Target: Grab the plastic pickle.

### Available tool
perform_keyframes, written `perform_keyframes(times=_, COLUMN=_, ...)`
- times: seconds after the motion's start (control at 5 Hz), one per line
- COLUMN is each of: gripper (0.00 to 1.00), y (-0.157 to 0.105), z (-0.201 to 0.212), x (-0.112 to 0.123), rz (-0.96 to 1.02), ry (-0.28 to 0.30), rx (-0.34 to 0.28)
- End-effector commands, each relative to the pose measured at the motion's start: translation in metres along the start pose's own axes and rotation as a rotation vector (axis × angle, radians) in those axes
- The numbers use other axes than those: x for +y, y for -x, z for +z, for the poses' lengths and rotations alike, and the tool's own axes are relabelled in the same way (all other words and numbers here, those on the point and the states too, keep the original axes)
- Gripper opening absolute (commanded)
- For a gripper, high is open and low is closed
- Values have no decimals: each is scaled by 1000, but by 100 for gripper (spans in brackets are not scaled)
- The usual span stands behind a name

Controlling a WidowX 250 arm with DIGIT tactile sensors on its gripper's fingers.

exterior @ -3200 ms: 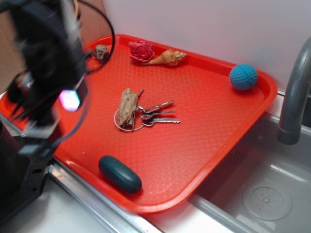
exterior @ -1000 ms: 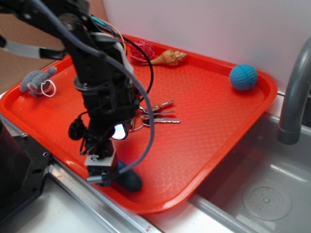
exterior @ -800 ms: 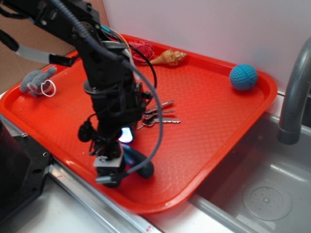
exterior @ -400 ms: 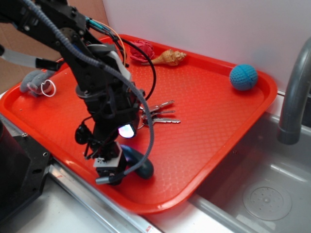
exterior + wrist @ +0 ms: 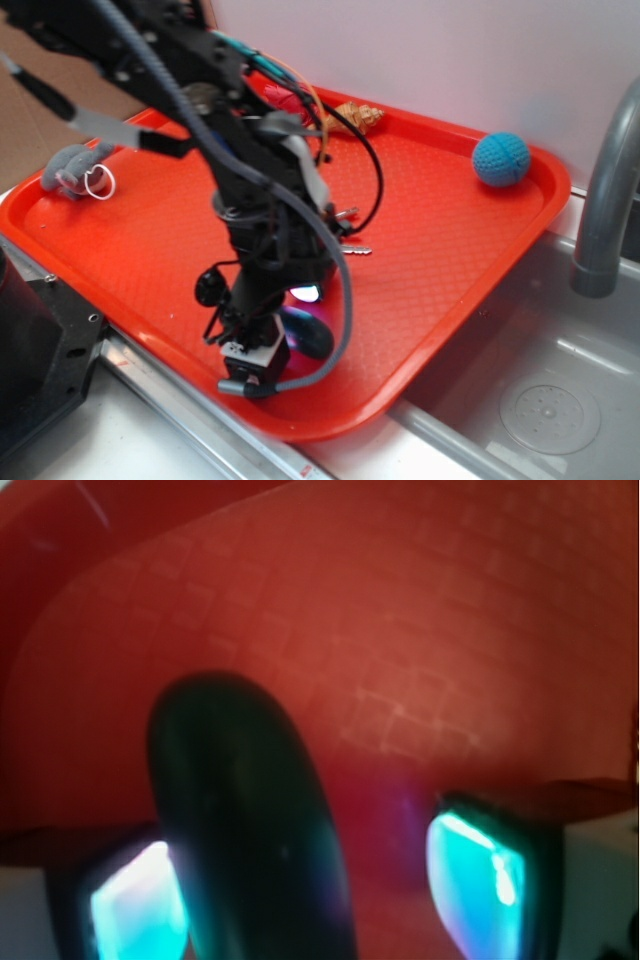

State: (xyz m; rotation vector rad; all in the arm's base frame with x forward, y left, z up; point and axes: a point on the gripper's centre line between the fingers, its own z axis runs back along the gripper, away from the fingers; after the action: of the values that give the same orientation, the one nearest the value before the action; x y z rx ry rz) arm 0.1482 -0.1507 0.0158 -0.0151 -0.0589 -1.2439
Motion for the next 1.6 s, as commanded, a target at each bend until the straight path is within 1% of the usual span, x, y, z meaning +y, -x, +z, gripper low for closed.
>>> perform_keyframes(times=0.0, gripper=0, y=3, z=2, x=-7, rz=39, ry=69, rx=30)
perform_keyframes(times=0.2, gripper=0, y=12, z=19, x=11, rz=236, ry=120, rx=53)
perform_keyframes(times=0.4, gripper=0, y=36, z=54, x=35, rz=487, ry=97, rx=79)
perform_keyframes(times=0.6, gripper=0, y=83, z=105, x=45, rz=734, ry=112, rx=2)
perform_keyframes(times=0.8, gripper=0, y=126, z=152, x=39, rz=975, ry=77, rx=-103)
perform_keyframes(times=1.0, gripper=0, y=148, z=184, x=31, rz=1220, ry=35, rx=-151)
perform_keyframes(times=1.2, gripper=0, y=159, z=204, x=35, rz=1266, ry=38, rx=-168)
perform_keyframes(times=1.4, gripper=0, y=150, z=198, x=34, rz=1266, ry=5, rx=-112)
